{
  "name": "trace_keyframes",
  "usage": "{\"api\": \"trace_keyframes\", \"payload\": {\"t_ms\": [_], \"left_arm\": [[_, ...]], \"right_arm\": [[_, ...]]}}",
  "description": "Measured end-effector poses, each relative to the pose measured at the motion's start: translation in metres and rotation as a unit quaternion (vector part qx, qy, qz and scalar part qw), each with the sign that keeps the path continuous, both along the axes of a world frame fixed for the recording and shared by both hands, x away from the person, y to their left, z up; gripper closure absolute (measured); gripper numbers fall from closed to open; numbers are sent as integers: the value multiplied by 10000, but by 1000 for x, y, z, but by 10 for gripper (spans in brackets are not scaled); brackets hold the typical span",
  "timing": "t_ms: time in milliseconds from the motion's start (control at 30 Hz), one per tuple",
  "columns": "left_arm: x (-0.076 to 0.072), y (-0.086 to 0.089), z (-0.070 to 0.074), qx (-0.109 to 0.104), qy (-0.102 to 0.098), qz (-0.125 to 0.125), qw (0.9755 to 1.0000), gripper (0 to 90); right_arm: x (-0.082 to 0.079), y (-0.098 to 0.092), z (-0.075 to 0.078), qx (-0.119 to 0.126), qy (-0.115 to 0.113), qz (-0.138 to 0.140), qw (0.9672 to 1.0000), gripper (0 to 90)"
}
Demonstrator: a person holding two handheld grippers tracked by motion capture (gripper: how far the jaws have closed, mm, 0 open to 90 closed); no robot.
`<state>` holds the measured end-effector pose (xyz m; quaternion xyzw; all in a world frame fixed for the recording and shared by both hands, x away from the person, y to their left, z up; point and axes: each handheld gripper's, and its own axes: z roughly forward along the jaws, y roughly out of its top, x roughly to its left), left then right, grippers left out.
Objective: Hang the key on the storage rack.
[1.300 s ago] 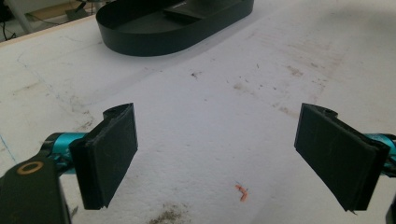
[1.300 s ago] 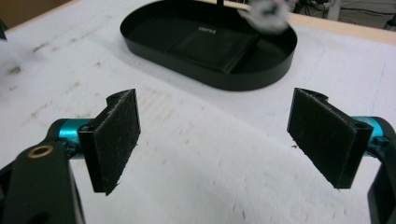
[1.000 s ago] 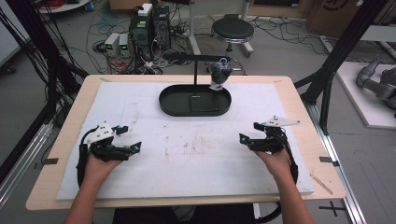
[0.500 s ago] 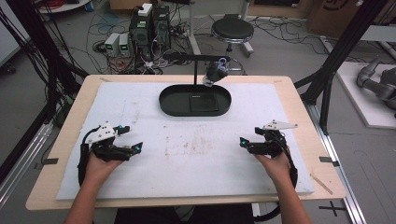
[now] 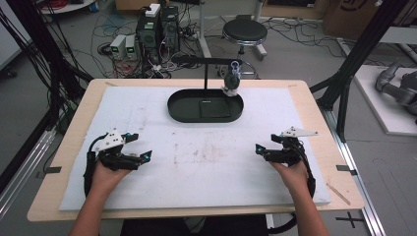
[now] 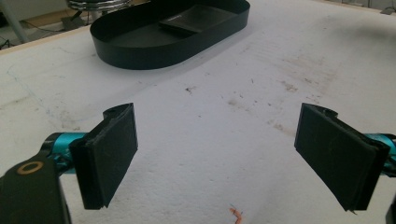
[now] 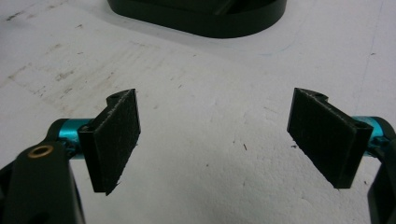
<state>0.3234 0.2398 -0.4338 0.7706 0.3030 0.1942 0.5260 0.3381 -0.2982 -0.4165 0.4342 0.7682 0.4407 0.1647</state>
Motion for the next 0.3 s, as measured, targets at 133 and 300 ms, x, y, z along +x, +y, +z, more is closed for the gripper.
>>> {"api": "trace_keyframes", "payload": {"t_ms": [133, 300], "left_arm": [[0, 1, 0, -2, -1, 31, 10000, 133], [1, 1, -1, 15, -2, 29, 10000, 133]], "right_arm": [[-1, -2, 1, 45, -58, -6, 10000, 176], [-1, -1, 2, 50, -32, 20, 10000, 177]]}}
